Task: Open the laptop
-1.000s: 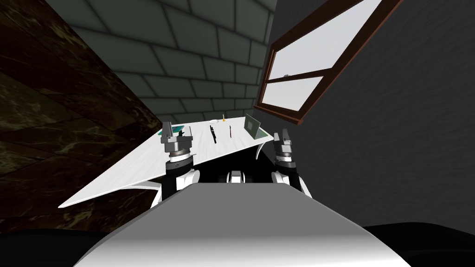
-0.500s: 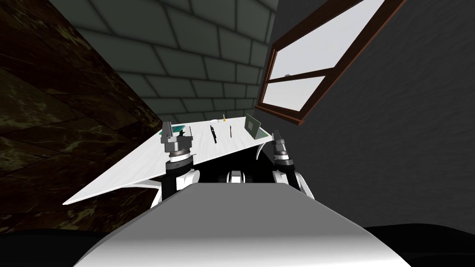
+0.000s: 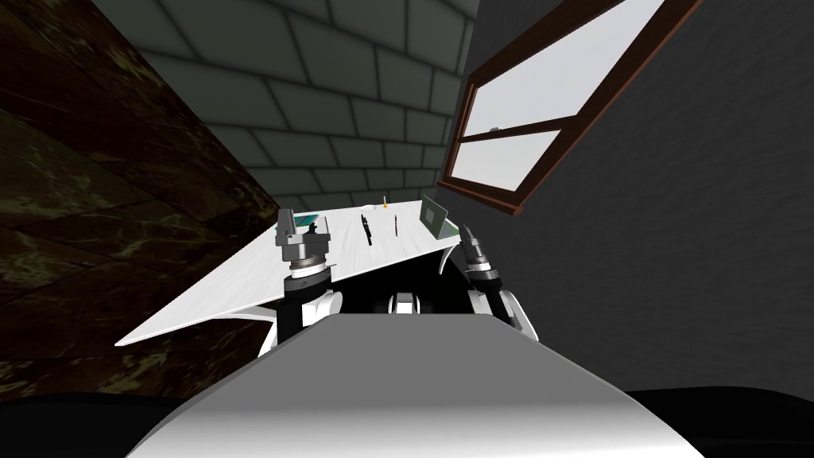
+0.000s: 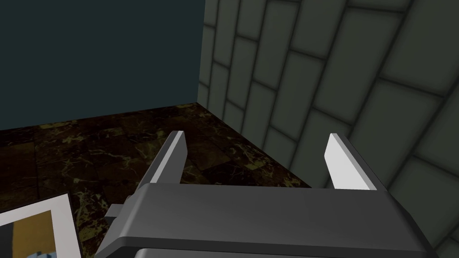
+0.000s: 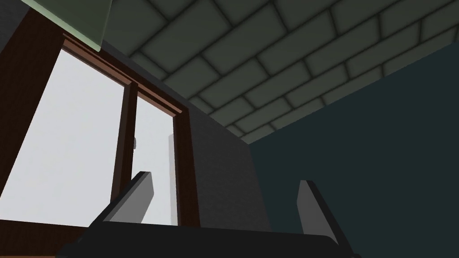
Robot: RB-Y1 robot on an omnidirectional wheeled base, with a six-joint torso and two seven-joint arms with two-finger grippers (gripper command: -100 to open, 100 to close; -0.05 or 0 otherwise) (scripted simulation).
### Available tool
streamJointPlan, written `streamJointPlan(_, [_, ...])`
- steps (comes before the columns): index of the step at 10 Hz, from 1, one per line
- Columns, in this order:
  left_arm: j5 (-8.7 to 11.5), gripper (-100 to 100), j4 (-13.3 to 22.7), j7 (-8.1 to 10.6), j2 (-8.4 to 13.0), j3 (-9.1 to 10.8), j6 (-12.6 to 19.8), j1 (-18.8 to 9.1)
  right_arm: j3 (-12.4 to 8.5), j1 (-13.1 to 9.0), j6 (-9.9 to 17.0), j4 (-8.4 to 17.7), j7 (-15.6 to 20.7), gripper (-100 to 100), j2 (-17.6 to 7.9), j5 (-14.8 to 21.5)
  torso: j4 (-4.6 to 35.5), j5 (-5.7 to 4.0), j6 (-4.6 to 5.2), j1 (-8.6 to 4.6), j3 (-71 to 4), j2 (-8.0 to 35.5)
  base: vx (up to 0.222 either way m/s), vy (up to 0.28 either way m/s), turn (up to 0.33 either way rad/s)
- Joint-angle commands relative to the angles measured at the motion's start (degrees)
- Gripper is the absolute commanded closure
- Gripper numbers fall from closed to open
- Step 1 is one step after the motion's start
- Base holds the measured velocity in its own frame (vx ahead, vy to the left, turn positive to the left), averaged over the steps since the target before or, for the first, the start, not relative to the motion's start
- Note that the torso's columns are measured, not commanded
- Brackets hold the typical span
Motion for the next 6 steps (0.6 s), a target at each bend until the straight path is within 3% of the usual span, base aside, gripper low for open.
streamJointPlan(1, [0.00, 0, 0.00, 0.00, 0.00, 0.00, 0.00, 0.00, -0.53, -1.54, 1.20, 1.28, 2.69, -100, -1.15, 4.35, 0.00, 0.00, 0.01, 0.01, 0.00, 0.01, 0.001, -0.006, 0.027])
streamJointPlan(6, [0.00, 0, 0.00, 0.00, 0.00, 0.00, 0.00, 0.00, -1.41, -3.72, 2.53, 3.42, 6.32, -100, -2.74, 12.67, 0.00, 0.00, 0.00, 0.01, 0.00, 0.00, 0.001, -0.004, 0.025])
